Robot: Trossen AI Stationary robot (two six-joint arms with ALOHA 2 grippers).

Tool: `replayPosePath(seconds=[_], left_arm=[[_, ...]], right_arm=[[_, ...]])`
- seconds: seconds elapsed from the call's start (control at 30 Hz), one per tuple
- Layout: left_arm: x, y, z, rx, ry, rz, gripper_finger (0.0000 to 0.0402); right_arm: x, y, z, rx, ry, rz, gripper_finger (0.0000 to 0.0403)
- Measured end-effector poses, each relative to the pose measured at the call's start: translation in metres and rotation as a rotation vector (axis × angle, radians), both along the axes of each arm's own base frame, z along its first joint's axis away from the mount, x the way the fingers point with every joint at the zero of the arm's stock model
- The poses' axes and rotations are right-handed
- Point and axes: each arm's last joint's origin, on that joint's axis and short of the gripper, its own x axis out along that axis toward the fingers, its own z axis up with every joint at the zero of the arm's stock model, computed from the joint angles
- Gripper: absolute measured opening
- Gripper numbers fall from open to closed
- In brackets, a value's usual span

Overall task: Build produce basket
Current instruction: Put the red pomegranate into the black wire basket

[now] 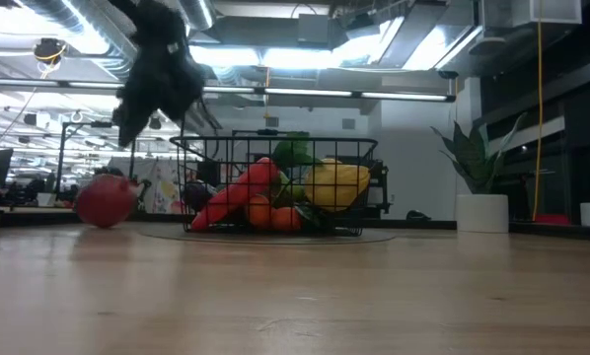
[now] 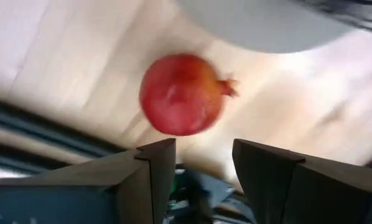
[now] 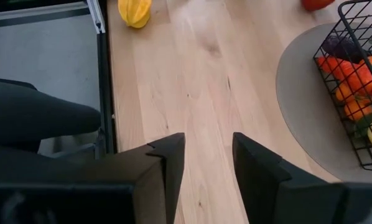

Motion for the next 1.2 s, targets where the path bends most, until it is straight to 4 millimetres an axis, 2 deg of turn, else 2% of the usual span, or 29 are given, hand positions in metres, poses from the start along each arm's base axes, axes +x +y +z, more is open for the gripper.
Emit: replayPosePath(seconds=[0.23, 0.37, 0.53, 0.7, 0.77, 0.87, 0.97, 1.07, 1.2], left_arm=[[-0.013, -0.05, 0.052, 0.127, -0.191, 0.02, 0.0149], [-0.03, -0.085, 0.08, 0.226, -0.295, 0.036, 0.0149], [-0.052, -0.124, 0.106, 0.355, -0.491, 0.005, 0.0149], [-0.074, -0.152, 0.122, 0.444, -0.677, 0.051, 0.0149], [-0.081, -0.16, 0.115, 0.418, -0.688, 0.079, 0.0149], [-0.081, -0.169, 0.082, 0.303, -0.666, 0.069, 0.0149], [-0.065, -0.175, 0.031, 0.178, -0.687, 0.051, 0.0149], [-0.042, -0.184, -0.008, 0.043, -0.845, -0.008, 0.0149], [-0.026, -0.201, -0.012, -0.128, -1.07, -0.147, 0.0145]], right_arm=[[0.0, 0.0, 0.0, 0.0, 0.0, 0.0, 0.0124], [0.0, 0.001, 0.0, 0.0, 0.0, 0.001, 0.0124], [-0.002, 0.002, 0.0, 0.0, 0.0, 0.006, 0.0124], [-0.002, 0.002, 0.0, 0.0, 0.0, 0.006, 0.0124], [-0.002, 0.002, 0.0, 0.0, 0.0, 0.006, 0.0124], [-0.001, 0.002, 0.0, -0.006, -0.007, -0.004, 0.0124], [-0.001, 0.001, 0.001, -0.027, -0.029, -0.028, 0.0124], [-0.001, 0.001, 0.001, -0.007, -0.042, -0.064, 0.0124], [0.0, 0.0, 0.001, 0.026, -0.049, -0.099, 0.0124]])
